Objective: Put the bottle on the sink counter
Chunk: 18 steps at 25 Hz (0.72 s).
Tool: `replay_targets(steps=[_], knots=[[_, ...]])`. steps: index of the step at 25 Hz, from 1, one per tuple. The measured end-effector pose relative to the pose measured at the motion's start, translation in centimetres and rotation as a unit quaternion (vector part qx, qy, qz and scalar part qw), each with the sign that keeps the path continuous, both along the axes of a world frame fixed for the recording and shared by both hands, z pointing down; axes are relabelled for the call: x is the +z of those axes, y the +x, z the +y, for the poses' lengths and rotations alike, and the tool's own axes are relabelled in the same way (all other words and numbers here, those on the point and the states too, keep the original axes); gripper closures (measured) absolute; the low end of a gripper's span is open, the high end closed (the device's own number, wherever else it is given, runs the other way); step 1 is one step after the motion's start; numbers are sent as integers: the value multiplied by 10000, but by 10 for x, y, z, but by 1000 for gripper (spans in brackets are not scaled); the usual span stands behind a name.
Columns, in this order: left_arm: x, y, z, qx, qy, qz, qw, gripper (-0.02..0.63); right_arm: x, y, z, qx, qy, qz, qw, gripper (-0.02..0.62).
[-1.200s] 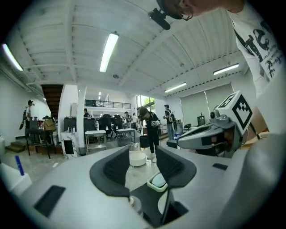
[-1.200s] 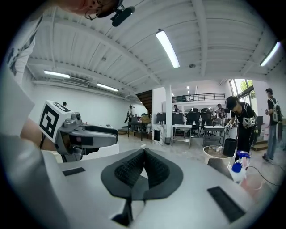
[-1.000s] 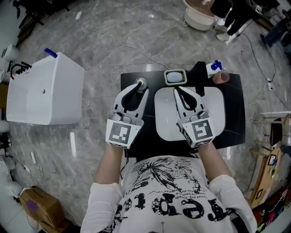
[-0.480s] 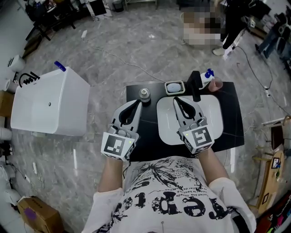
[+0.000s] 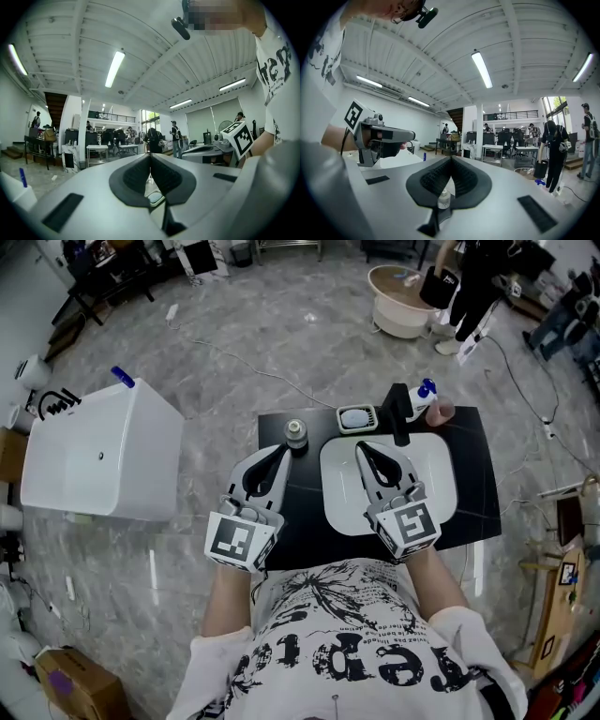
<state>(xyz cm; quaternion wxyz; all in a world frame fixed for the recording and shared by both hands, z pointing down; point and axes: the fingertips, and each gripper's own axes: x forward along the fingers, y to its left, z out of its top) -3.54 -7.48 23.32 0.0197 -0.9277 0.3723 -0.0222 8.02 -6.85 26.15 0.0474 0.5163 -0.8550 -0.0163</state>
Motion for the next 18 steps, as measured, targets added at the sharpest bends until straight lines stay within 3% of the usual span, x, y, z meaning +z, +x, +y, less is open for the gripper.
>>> replay_targets(steps=[18], knots=[[4,5,-3,143,-58,-125,9998,591,-4,-7,-8,-56,-10,-61,10000,583]])
